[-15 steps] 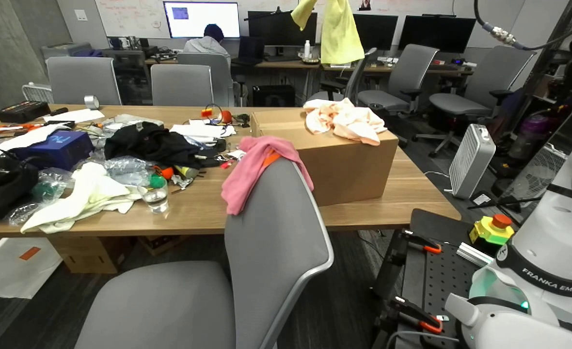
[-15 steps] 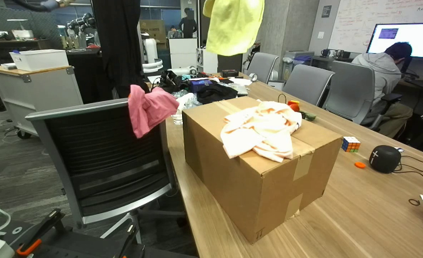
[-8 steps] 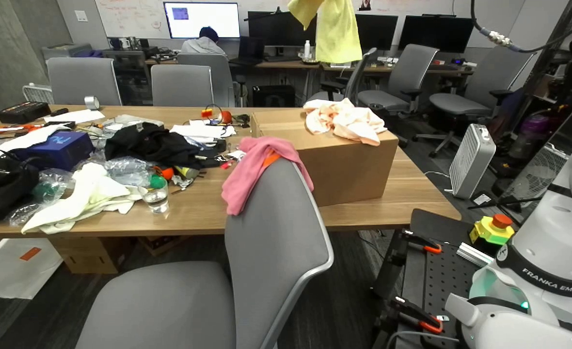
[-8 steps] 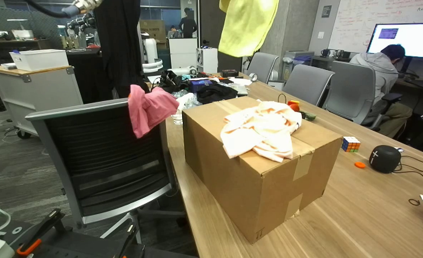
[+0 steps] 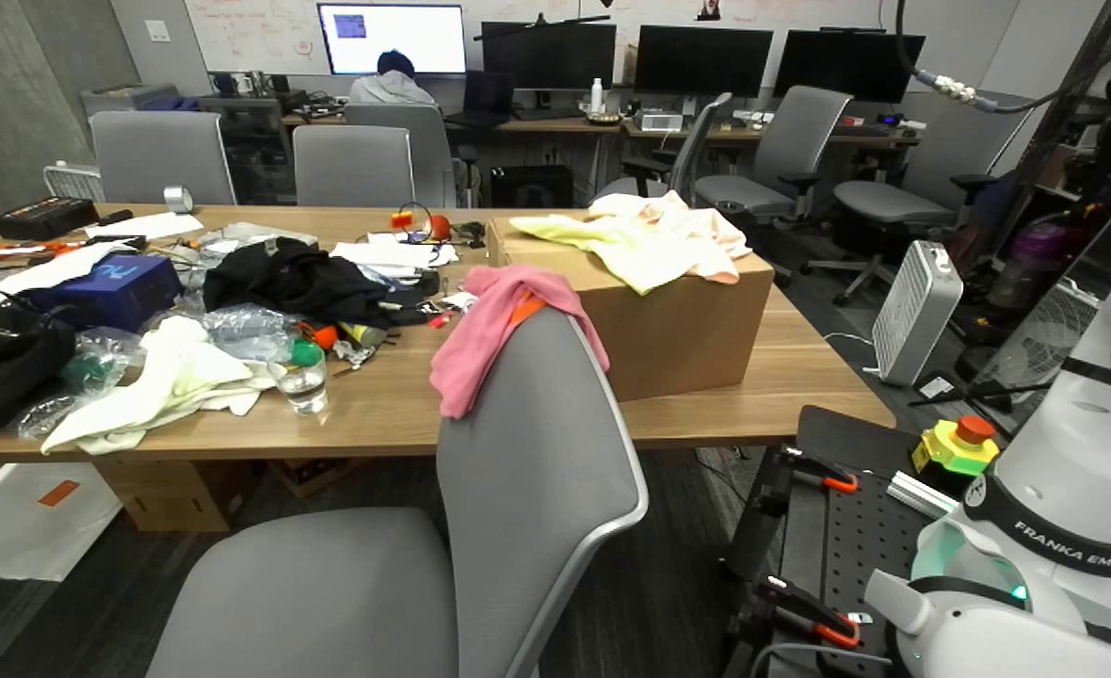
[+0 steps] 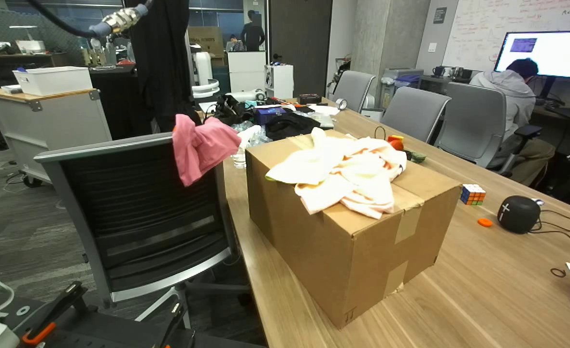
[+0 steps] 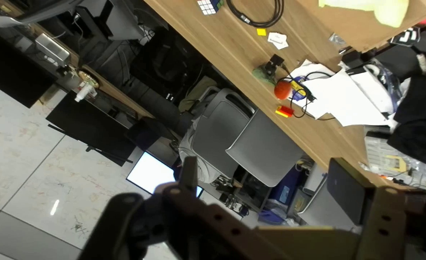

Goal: Move the shirts and towel to the top of the box

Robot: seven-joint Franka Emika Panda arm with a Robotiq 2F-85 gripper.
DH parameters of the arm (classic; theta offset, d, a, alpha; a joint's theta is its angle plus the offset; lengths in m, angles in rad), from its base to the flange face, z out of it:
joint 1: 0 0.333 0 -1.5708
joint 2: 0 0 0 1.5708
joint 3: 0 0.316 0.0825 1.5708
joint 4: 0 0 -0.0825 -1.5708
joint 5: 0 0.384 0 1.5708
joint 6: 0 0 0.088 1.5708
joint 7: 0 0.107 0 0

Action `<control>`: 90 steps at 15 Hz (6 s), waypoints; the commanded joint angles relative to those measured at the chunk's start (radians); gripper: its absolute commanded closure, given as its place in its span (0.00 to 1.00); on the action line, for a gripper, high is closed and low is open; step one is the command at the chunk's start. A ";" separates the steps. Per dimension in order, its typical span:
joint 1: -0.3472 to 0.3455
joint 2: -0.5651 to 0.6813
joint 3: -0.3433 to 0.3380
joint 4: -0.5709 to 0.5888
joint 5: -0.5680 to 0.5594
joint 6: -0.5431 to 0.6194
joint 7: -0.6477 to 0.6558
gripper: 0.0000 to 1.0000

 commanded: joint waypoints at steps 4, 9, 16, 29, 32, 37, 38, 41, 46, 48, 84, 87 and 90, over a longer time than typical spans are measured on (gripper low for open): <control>0.136 -0.096 0.010 -0.162 0.109 -0.033 -0.282 0.00; 0.261 -0.184 0.048 -0.275 0.338 -0.177 -0.524 0.00; 0.429 -0.242 0.086 -0.368 0.622 -0.364 -0.773 0.00; 0.444 -0.158 0.212 -0.510 0.506 -0.129 -0.617 0.00; 0.418 -0.122 0.228 -0.495 0.436 -0.105 -0.550 0.00; 0.368 -0.060 0.234 -0.461 0.321 -0.097 -0.446 0.00; 0.361 -0.048 0.233 -0.453 0.304 -0.096 -0.428 0.00; 0.347 -0.011 0.230 -0.422 0.266 -0.096 -0.381 0.00; 0.336 0.040 0.228 -0.375 0.189 -0.083 -0.285 0.00; 0.332 0.057 0.224 -0.356 0.136 -0.082 -0.238 0.00; 0.320 0.142 0.128 -0.354 0.042 -0.093 -0.125 0.98; 0.327 0.089 0.134 -0.364 0.073 -0.078 -0.170 0.95; 0.337 0.009 0.144 -0.334 0.142 -0.090 -0.236 0.95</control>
